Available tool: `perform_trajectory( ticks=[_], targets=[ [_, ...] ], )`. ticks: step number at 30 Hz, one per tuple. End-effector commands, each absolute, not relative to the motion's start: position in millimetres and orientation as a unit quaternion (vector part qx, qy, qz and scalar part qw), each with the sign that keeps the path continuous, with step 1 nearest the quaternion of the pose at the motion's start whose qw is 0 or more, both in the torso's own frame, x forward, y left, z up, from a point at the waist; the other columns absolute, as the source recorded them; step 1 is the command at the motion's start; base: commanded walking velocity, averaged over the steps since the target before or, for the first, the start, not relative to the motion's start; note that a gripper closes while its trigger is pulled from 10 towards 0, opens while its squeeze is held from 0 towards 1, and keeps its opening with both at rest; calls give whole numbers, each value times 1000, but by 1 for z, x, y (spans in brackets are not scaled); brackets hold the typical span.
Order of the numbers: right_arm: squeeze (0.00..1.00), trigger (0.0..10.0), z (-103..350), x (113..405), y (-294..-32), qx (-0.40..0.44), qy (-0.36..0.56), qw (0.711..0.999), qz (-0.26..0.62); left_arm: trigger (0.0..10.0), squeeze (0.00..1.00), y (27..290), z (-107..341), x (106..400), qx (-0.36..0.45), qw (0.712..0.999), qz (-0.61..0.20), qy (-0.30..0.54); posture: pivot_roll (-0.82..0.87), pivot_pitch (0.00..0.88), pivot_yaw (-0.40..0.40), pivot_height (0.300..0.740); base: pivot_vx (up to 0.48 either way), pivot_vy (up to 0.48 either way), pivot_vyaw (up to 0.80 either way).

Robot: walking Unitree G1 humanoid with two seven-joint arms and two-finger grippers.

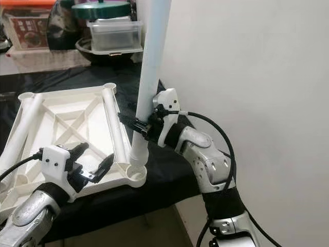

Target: Building children table

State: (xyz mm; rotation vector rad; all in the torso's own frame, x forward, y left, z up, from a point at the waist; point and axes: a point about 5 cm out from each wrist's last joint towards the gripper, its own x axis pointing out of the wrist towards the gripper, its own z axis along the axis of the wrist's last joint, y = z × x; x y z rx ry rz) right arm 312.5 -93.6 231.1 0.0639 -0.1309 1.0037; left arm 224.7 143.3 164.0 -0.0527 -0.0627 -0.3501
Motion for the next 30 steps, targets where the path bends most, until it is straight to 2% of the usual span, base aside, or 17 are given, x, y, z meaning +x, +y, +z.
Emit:
perform_trajectory(
  ticks=[1,4,12,23,30],
  targets=[
    [0,10000,235,313,-92,31,-72,873,481,10000,0,147,166,224,-30,985,-169,-36,17,0,-42,740,0,480,-800],
    [0,10000,236,313,-93,27,-75,874,480,10000,0,150,168,224,-22,985,-164,-46,18,0,-44,740,0,0,-494],
    [0,10000,235,310,-92,15,-72,867,493,10000,0,154,166,222,-15,987,-158,-37,16,0,-44,740,0,0,0],
    [0,10000,232,303,-94,-22,-71,845,530,10000,0,147,159,223,2,987,-160,-26,13,0,-52,740,0,0,0],
    [0,10000,231,303,-91,-16,-71,844,532,10000,0,147,159,222,10,987,-161,-26,18,0,-56,740,0,0,0]
  ],
)
